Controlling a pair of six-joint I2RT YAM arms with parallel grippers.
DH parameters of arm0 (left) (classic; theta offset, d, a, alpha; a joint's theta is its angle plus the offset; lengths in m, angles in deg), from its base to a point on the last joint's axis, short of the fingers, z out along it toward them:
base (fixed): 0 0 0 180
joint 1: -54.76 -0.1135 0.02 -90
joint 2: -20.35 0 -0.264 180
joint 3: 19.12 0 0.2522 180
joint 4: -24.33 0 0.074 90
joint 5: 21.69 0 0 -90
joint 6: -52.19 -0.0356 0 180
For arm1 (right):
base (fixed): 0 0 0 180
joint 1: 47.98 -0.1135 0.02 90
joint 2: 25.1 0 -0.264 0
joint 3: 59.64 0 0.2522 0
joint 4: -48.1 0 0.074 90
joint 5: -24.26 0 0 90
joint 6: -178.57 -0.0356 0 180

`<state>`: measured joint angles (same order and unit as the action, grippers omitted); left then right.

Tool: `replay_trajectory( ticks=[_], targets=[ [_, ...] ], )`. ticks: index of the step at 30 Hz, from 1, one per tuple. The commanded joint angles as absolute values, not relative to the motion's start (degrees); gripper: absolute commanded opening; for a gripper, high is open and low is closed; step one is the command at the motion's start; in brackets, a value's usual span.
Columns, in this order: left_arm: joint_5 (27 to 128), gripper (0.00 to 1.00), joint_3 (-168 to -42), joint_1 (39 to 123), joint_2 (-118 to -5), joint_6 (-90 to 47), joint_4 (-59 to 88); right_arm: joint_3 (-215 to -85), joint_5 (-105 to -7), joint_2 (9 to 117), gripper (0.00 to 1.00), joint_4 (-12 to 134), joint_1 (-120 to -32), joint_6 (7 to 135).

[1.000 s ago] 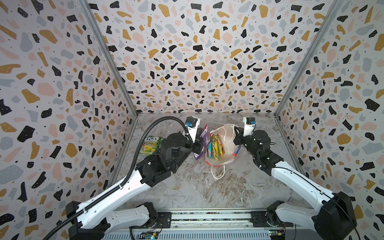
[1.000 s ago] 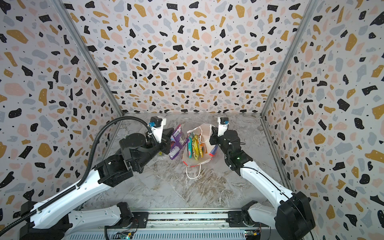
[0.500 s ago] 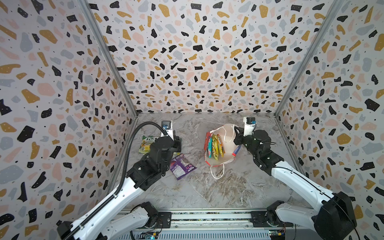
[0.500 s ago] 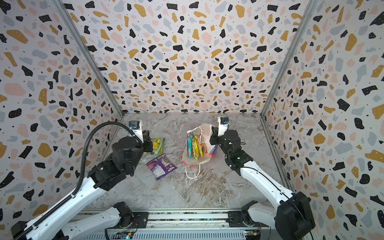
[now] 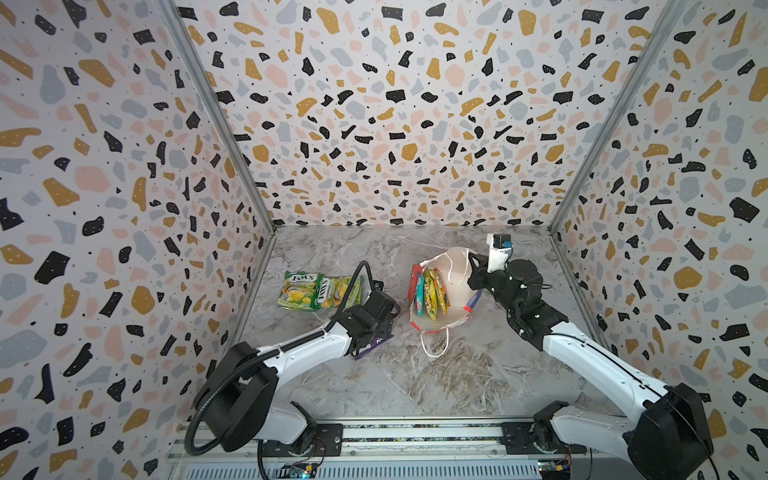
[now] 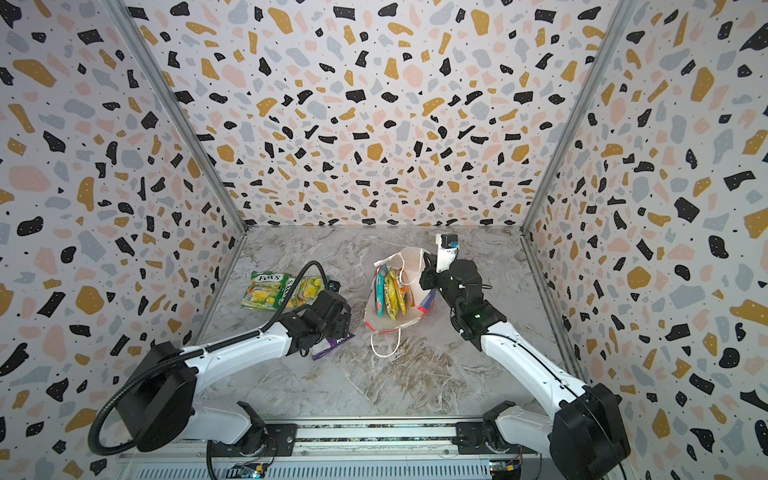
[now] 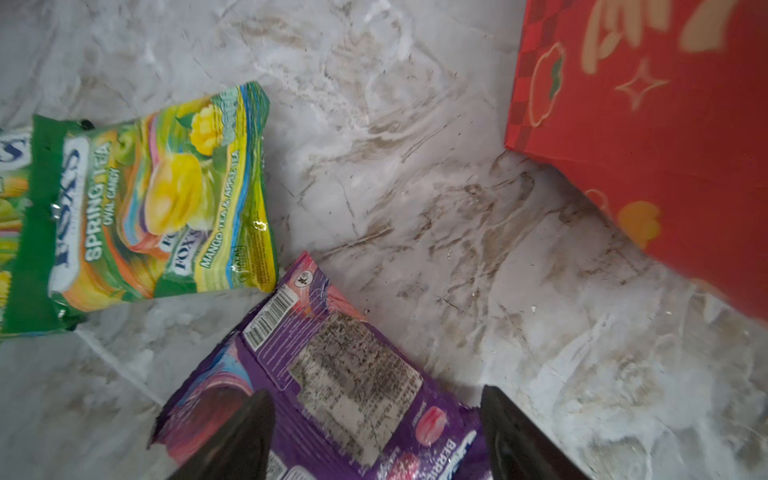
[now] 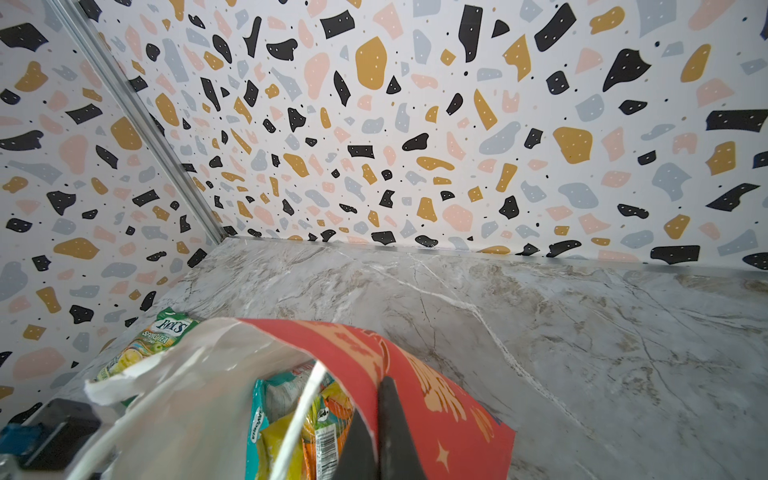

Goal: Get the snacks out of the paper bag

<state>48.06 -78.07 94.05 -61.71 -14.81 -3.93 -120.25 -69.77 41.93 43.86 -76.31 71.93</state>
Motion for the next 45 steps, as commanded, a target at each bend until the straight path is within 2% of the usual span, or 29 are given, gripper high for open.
replay_trajectory(
  ticks=[1, 7, 14, 23, 26, 28, 33, 36, 42, 45],
  targets=[
    [49.56, 0.81, -80.28, 91.29, -65.09, -17.39, -2.16, -119.89, -70.14, 41.34, 0.00, 42.08, -75.49, 71.43],
    [54.21, 0.72, -77.75, 87.61, -67.87, -15.25, 1.21, -119.63, -70.10, 40.35, 0.00, 42.22, -74.97, 71.43],
    [54.34, 0.61, -68.14, 83.10, -59.60, -5.65, 1.90, -118.76, -70.22, 39.55, 0.00, 41.69, -74.87, 71.53],
    [43.75, 0.57, -66.51, 75.59, -43.46, 0.94, -6.52, -118.72, -69.22, 39.72, 0.00, 41.38, -74.70, 71.32],
    [44.33, 0.60, -70.06, 75.60, -40.52, -2.63, -7.91, -118.73, -69.17, 39.56, 0.00, 41.49, -74.70, 71.29],
    [45.75, 0.60, -74.53, 75.89, -42.07, -4.05, -13.82, -118.67, -69.10, 39.46, 0.00, 41.51, -74.70, 71.14],
    [45.86, 0.74, -79.18, 84.85, -48.39, -5.41, -23.51, -118.46, -68.73, 40.06, 0.00, 40.90, -74.70, 70.82],
    [45.88, 0.81, -76.90, 87.35, -51.13, -3.31, -23.12, -118.37, -68.36, 40.52, 0.00, 40.72, -74.70, 70.53],
    [44.06, 0.85, -74.27, 87.06, -56.52, -5.08, -19.68, -118.64, -68.10, 41.41, 0.00, 40.68, -74.70, 70.66],
    [45.14, 0.83, -74.21, 84.44, -59.57, -6.36, -17.82, -118.50, -68.73, 40.99, 0.00, 40.69, -74.70, 71.17]
  ],
)
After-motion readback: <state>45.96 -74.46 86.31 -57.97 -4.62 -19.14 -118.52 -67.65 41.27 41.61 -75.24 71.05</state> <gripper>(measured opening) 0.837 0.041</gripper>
